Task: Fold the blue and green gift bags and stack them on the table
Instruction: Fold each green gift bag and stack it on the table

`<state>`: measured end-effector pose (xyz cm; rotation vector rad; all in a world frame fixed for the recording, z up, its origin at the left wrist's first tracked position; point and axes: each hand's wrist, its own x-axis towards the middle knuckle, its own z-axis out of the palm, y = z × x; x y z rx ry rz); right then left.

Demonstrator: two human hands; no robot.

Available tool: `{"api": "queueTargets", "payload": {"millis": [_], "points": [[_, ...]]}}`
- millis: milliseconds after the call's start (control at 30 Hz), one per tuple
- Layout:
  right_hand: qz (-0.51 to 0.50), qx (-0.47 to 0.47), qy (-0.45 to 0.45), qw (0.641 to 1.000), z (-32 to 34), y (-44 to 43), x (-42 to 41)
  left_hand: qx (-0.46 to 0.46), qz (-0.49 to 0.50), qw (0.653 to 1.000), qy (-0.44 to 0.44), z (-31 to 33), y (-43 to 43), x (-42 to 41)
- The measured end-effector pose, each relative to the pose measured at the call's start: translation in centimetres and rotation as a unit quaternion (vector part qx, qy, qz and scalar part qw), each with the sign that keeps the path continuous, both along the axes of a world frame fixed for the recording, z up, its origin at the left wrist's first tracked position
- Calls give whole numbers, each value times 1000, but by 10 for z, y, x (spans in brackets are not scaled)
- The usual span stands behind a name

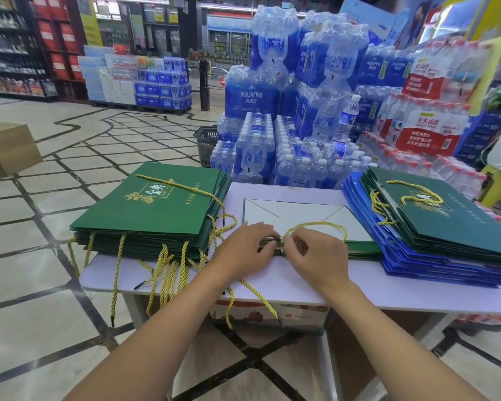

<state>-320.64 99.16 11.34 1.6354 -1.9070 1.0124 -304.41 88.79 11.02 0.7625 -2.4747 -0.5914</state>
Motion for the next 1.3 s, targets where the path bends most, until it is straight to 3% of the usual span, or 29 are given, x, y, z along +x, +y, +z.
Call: {"api": "queueTargets", "payload": {"millis": [67, 133, 233, 300, 500, 567, 700, 767, 933, 1300], "points": [[-9, 20, -32, 999, 16, -7, -9, 10, 7, 1000, 12, 3, 2, 1], [9, 143, -34, 989, 33, -20, -26, 20, 10, 1000, 21, 7, 4, 3], [30, 357, 75, 931, 48, -40, -46, 23, 12, 1000, 16, 9, 7, 2], [30, 398, 134, 907, 51, -50, -52, 23, 19, 999, 12, 9, 8, 1], [17, 349, 176, 920, 76, -73, -55, -2, 11, 1000, -7, 11, 7, 1], [43, 378, 111, 918, 81, -78, -56, -11, 15, 1000, -21, 10, 7, 1], [83, 382, -104, 915, 87, -92, -63, -52, 11, 998, -40, 6, 3, 2], [76, 372, -138, 915, 85, -99, -68, -80, -19, 994, -76, 4, 2, 1], [51, 362, -104, 925, 69, -115, -70, -98, -54, 974, -196, 4, 0, -2], [2, 322, -11, 947, 21, -145, -71, -92, -56, 971, -216, 0, -3, -4]]}}
